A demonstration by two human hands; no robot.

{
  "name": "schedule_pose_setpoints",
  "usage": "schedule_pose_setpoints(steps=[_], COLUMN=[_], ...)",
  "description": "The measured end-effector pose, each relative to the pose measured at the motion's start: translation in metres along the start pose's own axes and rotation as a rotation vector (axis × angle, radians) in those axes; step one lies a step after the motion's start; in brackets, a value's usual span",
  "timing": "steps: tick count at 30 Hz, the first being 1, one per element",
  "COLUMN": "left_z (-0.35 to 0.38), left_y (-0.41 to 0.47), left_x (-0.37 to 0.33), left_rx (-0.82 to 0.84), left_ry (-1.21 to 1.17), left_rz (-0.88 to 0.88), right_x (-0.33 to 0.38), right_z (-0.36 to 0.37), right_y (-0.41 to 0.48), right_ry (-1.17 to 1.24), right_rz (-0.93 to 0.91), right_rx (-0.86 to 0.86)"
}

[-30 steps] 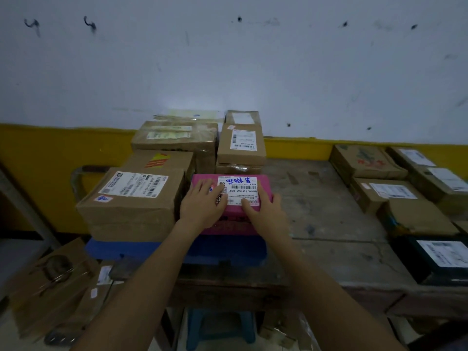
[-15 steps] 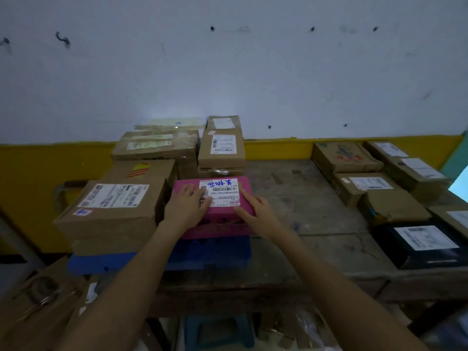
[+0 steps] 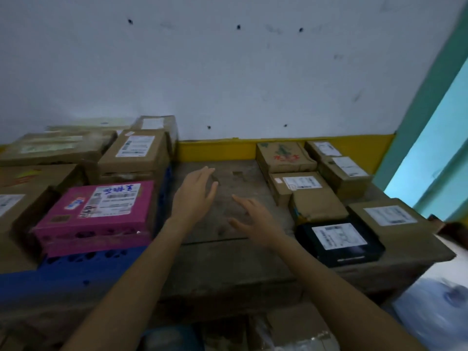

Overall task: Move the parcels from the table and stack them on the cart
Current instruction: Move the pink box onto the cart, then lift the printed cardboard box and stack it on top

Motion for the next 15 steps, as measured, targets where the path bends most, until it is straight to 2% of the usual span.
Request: schedule_pose_setpoints(steps=[7, 15], left_z=[0.063, 0.109], left_y=[0.041, 0.110], left_x=[-0.057, -0.058], left_rx=[0.047, 0.035], left_ry=[0.003, -0.023], left_rz=[-0.056, -0.038], right_x=[-0.072, -0.109], right_z=[-0.065, -0.100], right_y=[0.003, 0.052], right_ry=[-0.031, -0.052], right_rz=[0.049, 0.128], right_rx=[-0.004, -0.069])
Point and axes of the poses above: each hand's wrist, its own y-axis towards the middle knuckle, its own z-axis out of the palm, x = y × z, the point moved 1 cm from there along y, towards the middle knuckle, and after that the axes turned 2 degrees about z, right-handed, at the moved point
